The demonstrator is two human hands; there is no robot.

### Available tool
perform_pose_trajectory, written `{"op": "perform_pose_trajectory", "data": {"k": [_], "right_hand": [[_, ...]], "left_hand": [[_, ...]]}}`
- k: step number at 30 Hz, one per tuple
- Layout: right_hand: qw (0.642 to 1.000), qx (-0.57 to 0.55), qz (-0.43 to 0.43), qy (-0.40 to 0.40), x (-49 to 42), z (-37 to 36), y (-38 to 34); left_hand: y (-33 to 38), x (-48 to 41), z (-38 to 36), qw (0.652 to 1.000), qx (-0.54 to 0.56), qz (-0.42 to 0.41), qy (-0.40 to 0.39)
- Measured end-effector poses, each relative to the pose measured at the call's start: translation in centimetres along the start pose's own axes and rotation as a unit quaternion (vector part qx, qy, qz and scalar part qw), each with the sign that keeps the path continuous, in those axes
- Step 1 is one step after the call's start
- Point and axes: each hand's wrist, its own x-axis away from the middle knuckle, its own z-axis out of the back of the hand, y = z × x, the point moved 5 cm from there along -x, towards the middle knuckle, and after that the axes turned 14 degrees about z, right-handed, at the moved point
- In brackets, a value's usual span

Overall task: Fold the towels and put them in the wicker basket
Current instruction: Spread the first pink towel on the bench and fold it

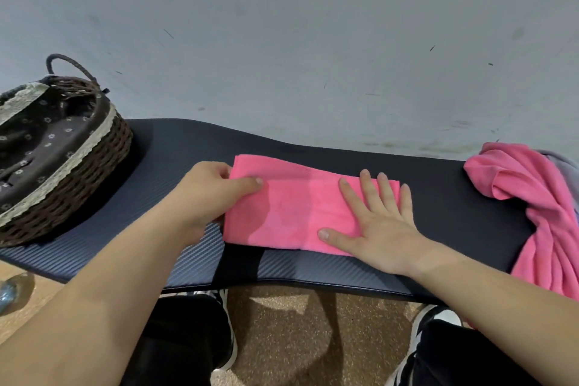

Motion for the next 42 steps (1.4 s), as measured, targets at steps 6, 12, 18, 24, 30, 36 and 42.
{"op": "perform_pose_trajectory", "data": {"k": [6, 12, 18, 24, 30, 36, 42], "right_hand": [[0.986, -0.116, 0.050, 0.111, 0.3, 2.2, -1.0], [0.911, -0.274, -0.023, 0.308, 1.8, 6.0, 4.1], [0.857, -0.439, -0.080, 0.257, 2.3, 4.2, 7.6], [0.838, -0.485, -0.067, 0.241, 2.5, 3.6, 8.5], [0.876, -0.420, -0.069, 0.228, 2.1, 3.7, 8.1], [0.886, -0.372, -0.023, 0.275, 1.8, 5.8, 6.5], [0.819, -0.517, -0.043, 0.245, 0.5, 5.2, 5.6]], "left_hand": [[2.1, 2.6, -0.6, 0.992, 0.093, -0.084, 0.032], [4.3, 4.4, -7.9, 0.988, 0.021, -0.149, -0.027], [5.2, 3.4, -16.8, 0.965, -0.160, -0.206, -0.013], [5.1, 2.9, -19.4, 0.955, -0.213, -0.205, -0.024], [4.6, 3.7, -16.4, 0.908, -0.295, -0.292, 0.049], [4.3, 3.1, -13.3, 0.897, -0.305, -0.304, 0.098], [3.9, 2.9, -11.5, 0.896, -0.306, -0.306, 0.104]]}}
